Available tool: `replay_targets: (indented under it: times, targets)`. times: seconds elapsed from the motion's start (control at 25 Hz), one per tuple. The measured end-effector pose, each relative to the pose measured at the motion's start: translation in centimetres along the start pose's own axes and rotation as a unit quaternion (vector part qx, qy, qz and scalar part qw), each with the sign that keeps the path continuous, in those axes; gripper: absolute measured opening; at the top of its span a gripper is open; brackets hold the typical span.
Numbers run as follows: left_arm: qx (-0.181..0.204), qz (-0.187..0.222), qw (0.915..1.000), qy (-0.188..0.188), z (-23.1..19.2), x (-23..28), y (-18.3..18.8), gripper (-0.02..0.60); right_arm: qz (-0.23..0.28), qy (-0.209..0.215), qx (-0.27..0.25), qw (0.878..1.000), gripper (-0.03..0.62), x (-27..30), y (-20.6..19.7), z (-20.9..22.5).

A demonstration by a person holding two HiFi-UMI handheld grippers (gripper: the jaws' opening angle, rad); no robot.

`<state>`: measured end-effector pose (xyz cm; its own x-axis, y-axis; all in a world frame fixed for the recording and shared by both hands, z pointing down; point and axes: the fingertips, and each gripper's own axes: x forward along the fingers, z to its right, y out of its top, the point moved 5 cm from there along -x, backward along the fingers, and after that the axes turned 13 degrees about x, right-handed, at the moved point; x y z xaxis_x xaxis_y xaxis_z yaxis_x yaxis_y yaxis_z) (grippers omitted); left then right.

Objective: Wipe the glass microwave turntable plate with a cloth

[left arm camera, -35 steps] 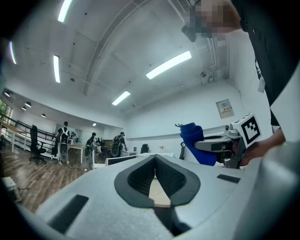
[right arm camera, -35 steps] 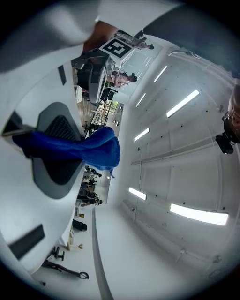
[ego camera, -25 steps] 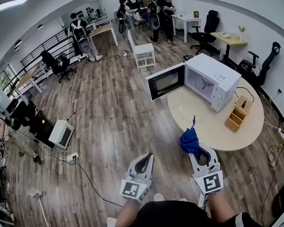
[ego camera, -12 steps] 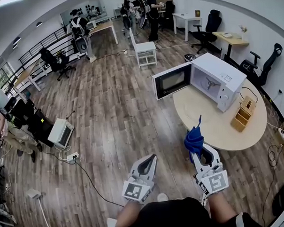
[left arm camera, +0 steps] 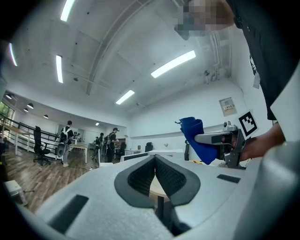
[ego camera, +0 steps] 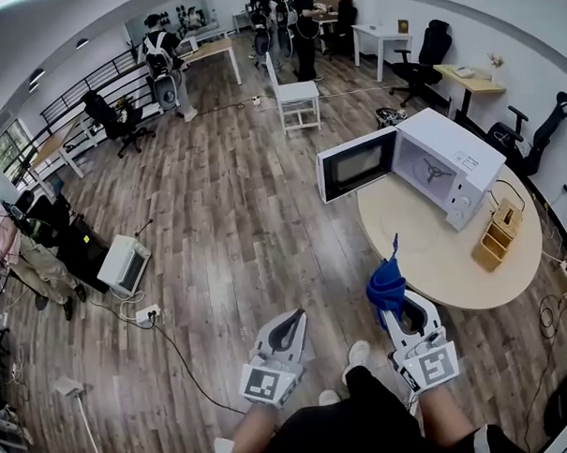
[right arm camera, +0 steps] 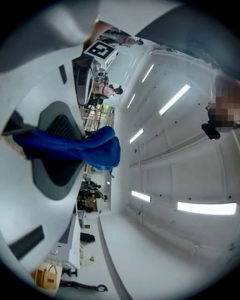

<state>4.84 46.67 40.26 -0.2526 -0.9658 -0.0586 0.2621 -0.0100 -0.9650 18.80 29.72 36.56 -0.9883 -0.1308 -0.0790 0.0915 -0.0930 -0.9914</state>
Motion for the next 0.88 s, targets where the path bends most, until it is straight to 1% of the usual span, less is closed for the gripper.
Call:
replay_targets:
  times: [0.24, 0.4, 0.6, 0.88]
  targets:
    - [-0.004, -0.005, 0.9999, -0.012, -1.6, 4.7, -0.9, 0.006, 0.001, -0.004, -0.002, 1.0, 0.095, 3.5, -0.1, 3.3]
    - [-0.005, -0.001, 0.9999, -0.016, -3.2, 9.5, -1.3, 0.006, -0.002, -0.007, 0.0, 1.0, 0.097, 6.5, -0.3, 6.9]
    - [-0.001, -0.01, 0.9998, -0.02, -5.1, 15.7, -2.4, 0.006, -0.019, 0.005, -0.002, 1.0, 0.098, 10.6, -0.8, 11.3]
    - [-0.001, -0.016, 0.9995, -0.026, -6.3, 24.0, -3.5, 0.006, -0.036, 0.009, -0.004, 0.999, 0.098, 15.3, -1.2, 18.1]
